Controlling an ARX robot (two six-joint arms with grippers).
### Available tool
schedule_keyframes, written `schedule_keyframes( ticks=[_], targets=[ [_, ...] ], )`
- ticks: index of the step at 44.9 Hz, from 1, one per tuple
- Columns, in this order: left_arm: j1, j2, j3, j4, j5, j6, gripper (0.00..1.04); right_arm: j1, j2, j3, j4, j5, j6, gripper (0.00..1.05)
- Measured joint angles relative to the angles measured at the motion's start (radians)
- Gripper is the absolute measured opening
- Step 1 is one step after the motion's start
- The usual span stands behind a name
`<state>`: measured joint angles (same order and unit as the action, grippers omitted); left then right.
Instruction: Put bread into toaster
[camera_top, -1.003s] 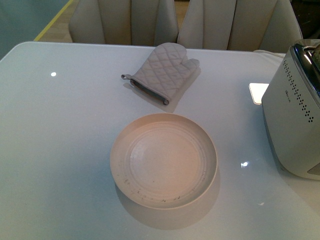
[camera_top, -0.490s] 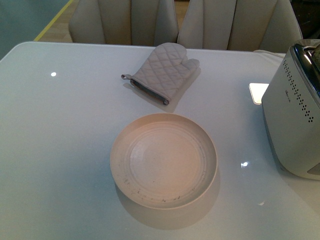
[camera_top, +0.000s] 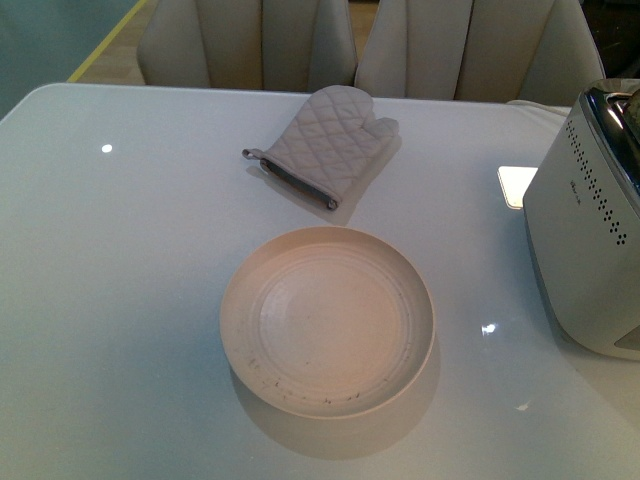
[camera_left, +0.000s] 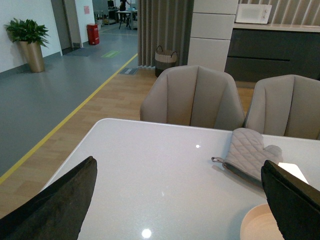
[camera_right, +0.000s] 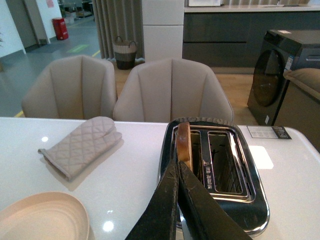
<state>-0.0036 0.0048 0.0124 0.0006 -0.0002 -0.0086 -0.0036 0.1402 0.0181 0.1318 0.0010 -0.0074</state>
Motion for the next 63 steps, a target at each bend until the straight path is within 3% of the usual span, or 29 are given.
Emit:
schedule_keyframes(
  ticks=[3, 13, 33, 63],
  targets=[
    [0.0, 0.0, 0.0, 0.0, 0.0, 0.0, 0.98, 0.0, -0.102, 0.0, -0.119, -0.001, 0.0, 0.02],
    [0.0, 0.0, 0.0, 0.0, 0.0, 0.0, 0.98, 0.001, -0.133, 0.0, -0.13, -0.001, 0.0, 0.03],
    [0.0, 0.0, 0.0, 0.0, 0.0, 0.0, 0.98, 0.001, -0.134, 0.0, -0.13, -0.001, 0.0, 0.97],
    [0.0, 0.0, 0.0, 0.0, 0.0, 0.0, 0.98, 0.002, -0.134, 0.0, -0.13, -0.001, 0.001, 0.96]
  ],
)
